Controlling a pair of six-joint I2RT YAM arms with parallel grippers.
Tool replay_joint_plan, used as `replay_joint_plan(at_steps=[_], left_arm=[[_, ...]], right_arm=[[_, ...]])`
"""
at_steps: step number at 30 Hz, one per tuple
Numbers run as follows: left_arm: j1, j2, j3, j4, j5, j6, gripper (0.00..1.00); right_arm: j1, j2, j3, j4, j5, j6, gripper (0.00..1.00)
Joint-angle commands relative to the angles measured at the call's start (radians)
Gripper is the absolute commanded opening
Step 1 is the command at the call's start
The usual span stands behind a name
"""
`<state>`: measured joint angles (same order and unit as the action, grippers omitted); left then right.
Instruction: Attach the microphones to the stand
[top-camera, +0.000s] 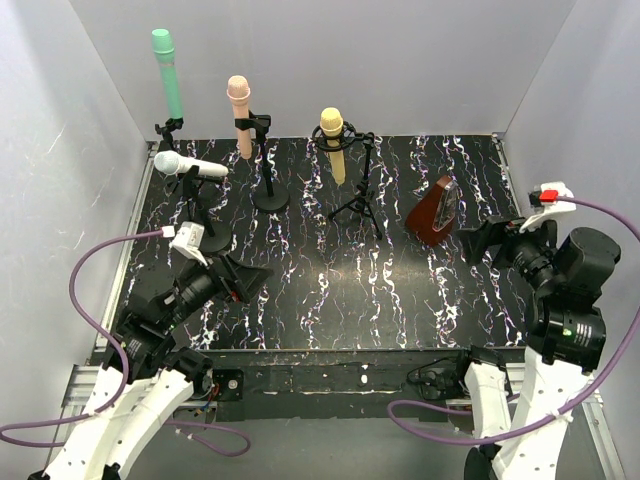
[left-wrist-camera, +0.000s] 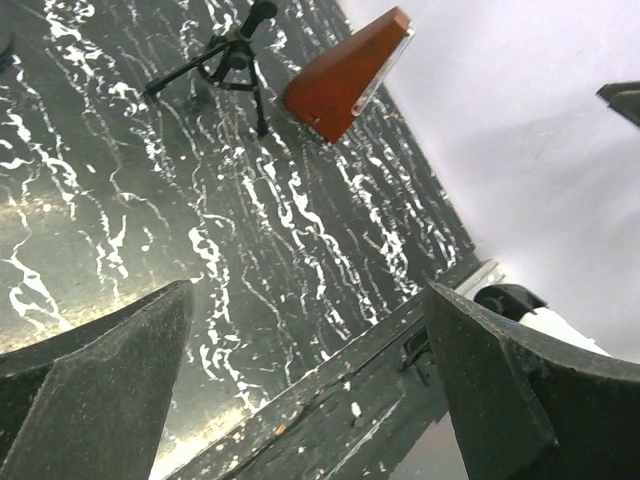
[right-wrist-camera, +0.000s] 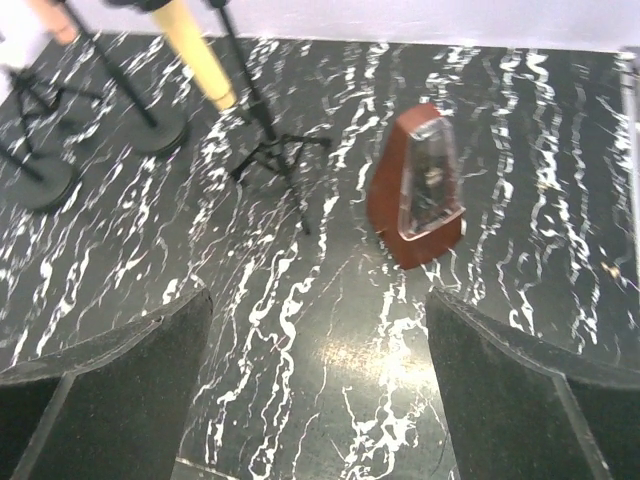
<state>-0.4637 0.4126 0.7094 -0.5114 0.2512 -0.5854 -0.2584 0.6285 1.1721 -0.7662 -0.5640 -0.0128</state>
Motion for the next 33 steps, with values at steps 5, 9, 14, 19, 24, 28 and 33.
replay_joint_plan(at_steps=[5, 9, 14, 19, 24, 28, 33], left_arm=[[0.005, -0.023, 0.016, 0.093, 0.000, -0.123, 0.98], [0.005, -0.020, 0.047, 0.090, -0.021, -0.165, 0.98], [0.005, -0.040, 0.067, 0.076, -0.033, -0.171, 0.98], [0.005, -0.075, 0.065, 0.070, -0.078, -0.175, 0.98], [0.004, -0.135, 0.045, 0.083, -0.112, -0.182, 0.98], [0.005, -0.190, 0.018, 0.097, -0.124, -0.188, 0.98], [0.004, -0.235, 0.001, 0.097, -0.125, -0.171, 0.98]], right_arm=[[-0.008, -0.064, -0.012, 0.093, 0.350, 0.232, 0.95], [-0.010, -0.073, -0.038, 0.114, 0.392, 0.260, 0.95], [-0.010, -0.099, -0.065, 0.128, 0.392, 0.293, 0.96], [-0.008, -0.108, -0.078, 0.127, 0.455, 0.304, 0.96], [-0.010, -0.148, -0.121, 0.150, 0.441, 0.290, 0.96], [-0.010, -0.168, -0.132, 0.166, 0.458, 0.289, 0.96], [-0.010, -0.150, -0.117, 0.133, 0.412, 0.286, 0.97]])
